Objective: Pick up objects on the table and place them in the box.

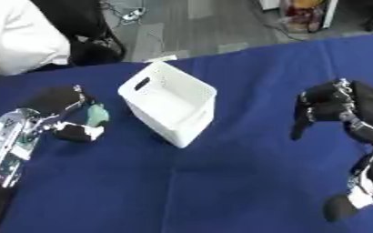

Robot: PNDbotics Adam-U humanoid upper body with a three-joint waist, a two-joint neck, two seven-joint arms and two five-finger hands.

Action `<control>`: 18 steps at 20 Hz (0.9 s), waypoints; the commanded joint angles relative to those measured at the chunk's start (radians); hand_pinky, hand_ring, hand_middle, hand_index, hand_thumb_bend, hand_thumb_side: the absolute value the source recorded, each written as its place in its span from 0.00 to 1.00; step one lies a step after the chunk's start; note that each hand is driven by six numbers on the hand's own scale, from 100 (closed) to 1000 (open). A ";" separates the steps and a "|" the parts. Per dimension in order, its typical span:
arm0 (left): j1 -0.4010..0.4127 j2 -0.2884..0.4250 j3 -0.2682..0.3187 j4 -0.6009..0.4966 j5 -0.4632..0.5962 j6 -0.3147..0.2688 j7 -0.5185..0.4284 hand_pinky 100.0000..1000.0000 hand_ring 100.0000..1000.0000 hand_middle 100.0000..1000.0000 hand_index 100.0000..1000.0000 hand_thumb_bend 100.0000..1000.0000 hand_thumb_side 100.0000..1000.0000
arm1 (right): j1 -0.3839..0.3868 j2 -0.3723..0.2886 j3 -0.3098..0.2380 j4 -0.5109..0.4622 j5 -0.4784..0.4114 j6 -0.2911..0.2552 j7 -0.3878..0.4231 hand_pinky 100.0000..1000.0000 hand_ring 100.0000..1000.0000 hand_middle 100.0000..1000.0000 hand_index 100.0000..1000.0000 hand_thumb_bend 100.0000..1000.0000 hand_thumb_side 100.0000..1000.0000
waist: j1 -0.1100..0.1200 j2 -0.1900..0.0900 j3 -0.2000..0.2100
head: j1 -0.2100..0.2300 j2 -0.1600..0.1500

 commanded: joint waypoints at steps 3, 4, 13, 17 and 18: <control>-0.065 0.028 -0.015 -0.012 0.033 -0.017 0.059 0.00 0.00 0.00 0.13 0.01 0.46 | -0.008 -0.023 -0.006 -0.016 -0.001 -0.013 0.013 0.00 0.29 0.35 0.44 0.84 1.00 | -0.002 -0.018 -0.004 | 0.005 -0.004; -0.074 0.028 -0.019 -0.004 0.036 -0.020 0.068 0.00 0.00 0.00 0.13 0.01 0.46 | -0.009 -0.023 -0.006 -0.016 -0.002 -0.013 0.013 0.00 0.29 0.35 0.44 0.84 1.00 | -0.001 -0.018 -0.005 | 0.005 -0.005; -0.189 0.034 -0.060 0.088 0.052 -0.091 0.134 0.00 0.00 0.00 0.12 0.07 0.43 | -0.023 -0.025 0.004 -0.016 -0.014 -0.018 0.027 0.00 0.30 0.36 0.44 0.84 1.00 | 0.006 -0.019 -0.020 | -0.010 -0.005; -0.228 0.024 -0.073 0.141 0.044 -0.126 0.175 0.00 0.00 0.00 0.12 0.09 0.42 | -0.032 -0.022 0.006 -0.016 -0.022 -0.019 0.033 0.00 0.29 0.35 0.44 0.83 1.00 | 0.008 -0.018 -0.029 | -0.016 -0.009; -0.239 0.022 -0.076 0.159 0.042 -0.135 0.189 0.00 0.00 0.00 0.12 0.09 0.42 | -0.035 -0.022 0.008 -0.016 -0.025 -0.020 0.035 0.00 0.29 0.35 0.44 0.83 1.00 | 0.009 -0.018 -0.032 | -0.017 -0.009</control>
